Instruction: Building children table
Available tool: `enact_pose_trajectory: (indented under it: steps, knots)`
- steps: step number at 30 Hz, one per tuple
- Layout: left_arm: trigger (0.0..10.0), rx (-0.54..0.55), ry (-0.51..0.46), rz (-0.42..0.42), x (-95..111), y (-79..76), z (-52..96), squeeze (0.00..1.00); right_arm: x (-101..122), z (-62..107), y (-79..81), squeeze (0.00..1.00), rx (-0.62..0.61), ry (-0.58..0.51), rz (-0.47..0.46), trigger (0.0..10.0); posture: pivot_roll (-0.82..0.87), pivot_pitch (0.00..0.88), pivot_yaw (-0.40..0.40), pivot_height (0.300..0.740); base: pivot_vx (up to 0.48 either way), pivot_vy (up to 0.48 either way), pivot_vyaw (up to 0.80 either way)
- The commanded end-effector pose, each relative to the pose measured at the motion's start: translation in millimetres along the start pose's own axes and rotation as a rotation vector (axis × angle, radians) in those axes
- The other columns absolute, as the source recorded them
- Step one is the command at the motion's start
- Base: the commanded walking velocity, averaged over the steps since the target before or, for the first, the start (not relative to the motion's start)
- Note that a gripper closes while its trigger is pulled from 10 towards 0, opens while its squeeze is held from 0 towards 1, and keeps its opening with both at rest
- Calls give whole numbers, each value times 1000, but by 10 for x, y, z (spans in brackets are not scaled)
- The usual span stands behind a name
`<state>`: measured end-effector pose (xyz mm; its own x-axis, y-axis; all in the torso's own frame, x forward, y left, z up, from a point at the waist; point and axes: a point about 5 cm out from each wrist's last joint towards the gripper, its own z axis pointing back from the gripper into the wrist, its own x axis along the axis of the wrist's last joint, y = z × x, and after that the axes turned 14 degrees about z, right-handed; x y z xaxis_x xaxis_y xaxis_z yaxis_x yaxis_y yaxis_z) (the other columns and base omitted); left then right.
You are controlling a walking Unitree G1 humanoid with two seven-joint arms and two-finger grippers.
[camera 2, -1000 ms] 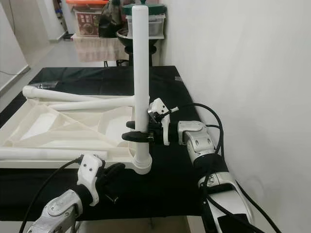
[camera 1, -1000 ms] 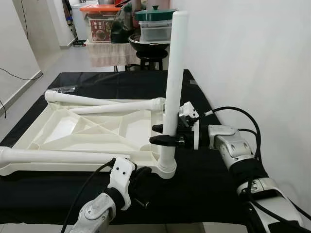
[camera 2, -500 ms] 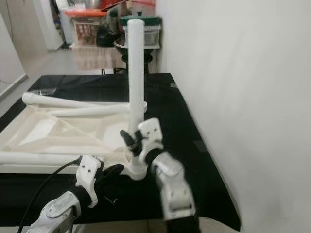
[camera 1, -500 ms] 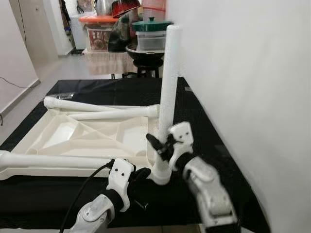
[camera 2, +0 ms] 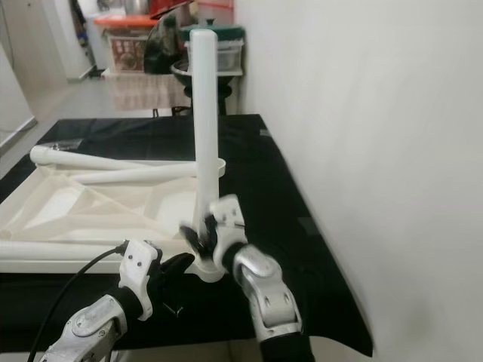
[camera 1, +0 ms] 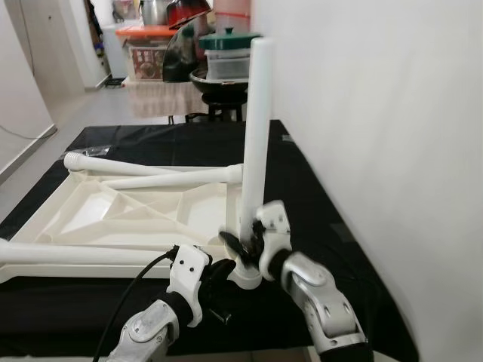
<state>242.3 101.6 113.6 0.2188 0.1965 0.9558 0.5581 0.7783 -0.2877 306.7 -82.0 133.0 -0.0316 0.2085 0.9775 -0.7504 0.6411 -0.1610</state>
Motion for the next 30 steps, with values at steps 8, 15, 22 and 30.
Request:
enact_pose_trajectory:
  steps: [8, 15, 22, 30]
  knots:
    - [10000, 3, 1, 1, 4, 27, -19, 0, 453, 57, -265, 0, 232, -165, 164, 10000, 44, 0, -34, 740, 0, 0, 0]
    - [10000, 3, 5, 4, -8, 36, -32, 0, 512, 58, -597, 0, 358, -125, 198, 10000, 58, 0, -36, 740, 0, 0, 0]
    - [10000, 1, 6, 6, -14, 27, -45, 0, 518, 55, -722, 0, 416, -132, 139, 0, 59, 0, -36, 740, 0, 0, 0]
    - [10000, -1, 5, 9, -17, 18, -48, 0, 477, 87, -752, 0, 417, -145, 132, 0, 54, 0, -32, 740, 0, 0, 0]
